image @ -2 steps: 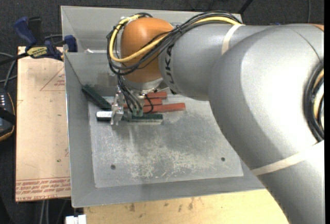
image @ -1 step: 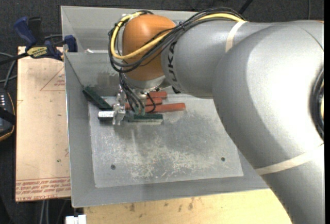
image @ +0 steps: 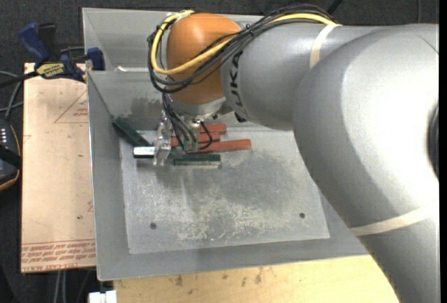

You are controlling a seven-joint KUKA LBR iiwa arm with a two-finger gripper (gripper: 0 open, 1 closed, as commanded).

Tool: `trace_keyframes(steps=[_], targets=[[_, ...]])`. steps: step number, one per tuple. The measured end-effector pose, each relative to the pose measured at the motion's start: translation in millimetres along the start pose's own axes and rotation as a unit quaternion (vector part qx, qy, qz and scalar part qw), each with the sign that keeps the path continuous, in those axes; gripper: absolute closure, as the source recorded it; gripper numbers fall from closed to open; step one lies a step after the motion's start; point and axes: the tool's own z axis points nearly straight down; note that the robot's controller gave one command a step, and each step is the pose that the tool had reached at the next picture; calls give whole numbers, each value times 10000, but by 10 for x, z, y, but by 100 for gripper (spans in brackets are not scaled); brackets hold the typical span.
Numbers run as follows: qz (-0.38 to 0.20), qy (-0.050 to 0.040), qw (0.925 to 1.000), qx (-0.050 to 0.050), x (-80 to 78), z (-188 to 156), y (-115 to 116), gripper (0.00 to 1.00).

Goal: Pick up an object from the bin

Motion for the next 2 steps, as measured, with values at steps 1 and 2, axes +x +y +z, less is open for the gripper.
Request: trace_keyframes(steps=[1, 2], targets=[[0, -11, 10000, -3, -5, -93, 3, 100], [3, 4, 10000, 2, 1, -173, 1, 100]])
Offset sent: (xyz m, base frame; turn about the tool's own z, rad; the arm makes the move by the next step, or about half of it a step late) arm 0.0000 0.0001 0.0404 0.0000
